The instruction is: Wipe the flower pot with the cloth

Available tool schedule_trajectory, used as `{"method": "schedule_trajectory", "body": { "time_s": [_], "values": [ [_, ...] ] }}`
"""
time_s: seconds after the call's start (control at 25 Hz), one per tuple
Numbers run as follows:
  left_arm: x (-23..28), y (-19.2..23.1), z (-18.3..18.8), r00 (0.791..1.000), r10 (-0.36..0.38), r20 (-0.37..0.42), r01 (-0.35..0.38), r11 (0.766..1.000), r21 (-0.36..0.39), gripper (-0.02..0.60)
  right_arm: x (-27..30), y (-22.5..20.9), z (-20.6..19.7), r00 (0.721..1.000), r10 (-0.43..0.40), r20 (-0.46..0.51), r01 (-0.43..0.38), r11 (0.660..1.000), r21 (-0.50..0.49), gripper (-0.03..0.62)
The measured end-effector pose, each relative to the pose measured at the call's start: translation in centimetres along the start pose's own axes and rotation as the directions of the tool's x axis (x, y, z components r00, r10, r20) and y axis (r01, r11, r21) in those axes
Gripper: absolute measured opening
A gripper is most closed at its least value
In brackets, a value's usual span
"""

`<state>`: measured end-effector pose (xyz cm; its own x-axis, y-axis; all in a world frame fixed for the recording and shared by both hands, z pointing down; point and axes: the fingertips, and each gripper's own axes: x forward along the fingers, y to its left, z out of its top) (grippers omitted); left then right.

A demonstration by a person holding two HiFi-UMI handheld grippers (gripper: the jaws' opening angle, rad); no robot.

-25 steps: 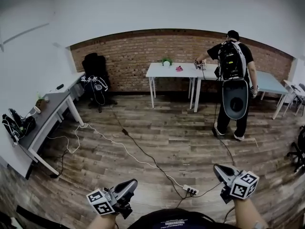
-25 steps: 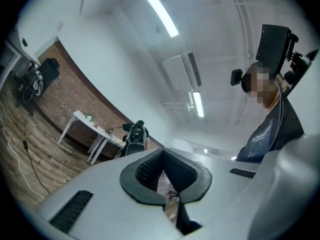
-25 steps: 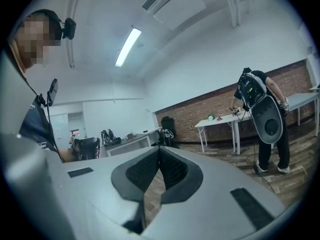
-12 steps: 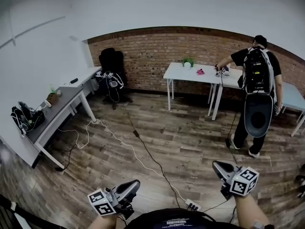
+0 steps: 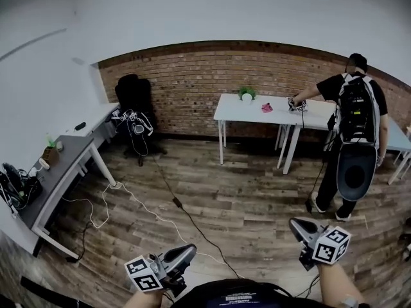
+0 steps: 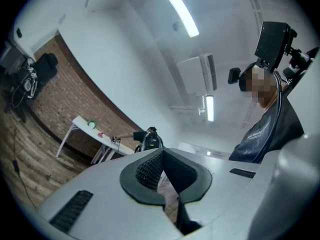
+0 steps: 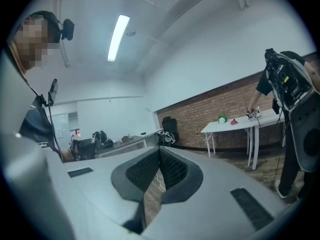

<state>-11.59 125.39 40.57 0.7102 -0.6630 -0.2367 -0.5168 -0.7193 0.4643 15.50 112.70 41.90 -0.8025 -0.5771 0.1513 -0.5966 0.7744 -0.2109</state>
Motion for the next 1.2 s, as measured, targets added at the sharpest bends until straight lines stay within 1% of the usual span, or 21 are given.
{"method": "schedule_trajectory", "body": {
  "time_s": [0.12,0.16,0.24,0.32,0.48,0.72,0.8,0.92,1.04,1.2],
  "values": [
    [0.8,5.2,4.2,0.998,-0.049,-0.039,0.051,0.998,0.048,0.002,5.2,-0.5,2.1,0.999,-0.031,0.024,0.031,0.999,-0.007,0.0],
    [1.3,7.0,5.6,0.998,-0.053,-0.037,0.055,0.997,0.054,0.002,6.8,-0.7,2.7,0.999,-0.029,0.027,0.03,1.0,-0.008,0.0],
    [2.4,9.7,7.4,0.998,-0.057,-0.018,0.058,0.997,0.042,0.002,9.4,-0.9,3.1,1.0,-0.014,0.009,0.014,1.0,-0.018,0.0],
    [3.4,11.4,7.7,0.997,-0.07,-0.012,0.07,0.997,0.022,0.002,10.7,-1.5,3.1,1.0,-0.019,-0.01,0.019,0.999,-0.033,0.0],
    [5.3,14.4,6.8,0.995,-0.085,-0.054,0.084,0.996,-0.017,0.002,12.9,-4.6,4.2,0.999,-0.048,0.008,0.048,0.999,-0.003,0.0],
    [7.7,19.1,7.3,0.998,-0.037,-0.053,0.035,0.999,-0.036,0.002,17.2,-8.9,4.5,1.0,-0.02,-0.008,0.02,1.0,0.001,0.0],
    [9.6,20.3,7.3,0.998,-0.019,-0.059,0.018,1.0,-0.018,0.002,18.6,-11.4,4.7,1.0,-0.003,-0.015,0.003,1.0,-0.001,0.0],
    [13.9,22.4,7.5,0.999,0.023,-0.042,-0.023,1.0,0.02,0.002,20.8,-16.4,6.0,0.999,0.053,-0.005,-0.053,0.999,-0.003,0.0],
    [20.6,24.1,8.0,0.998,0.063,0.011,-0.063,0.998,0.014,0.002,22.0,-22.9,8.7,0.995,0.102,-0.009,-0.102,0.995,-0.015,0.0],
    [30.2,24.7,8.0,0.998,0.055,0.014,-0.056,0.997,0.046,0.002,22.0,-30.7,11.7,0.989,0.145,-0.025,-0.146,0.987,-0.065,0.0]
  ]
}}
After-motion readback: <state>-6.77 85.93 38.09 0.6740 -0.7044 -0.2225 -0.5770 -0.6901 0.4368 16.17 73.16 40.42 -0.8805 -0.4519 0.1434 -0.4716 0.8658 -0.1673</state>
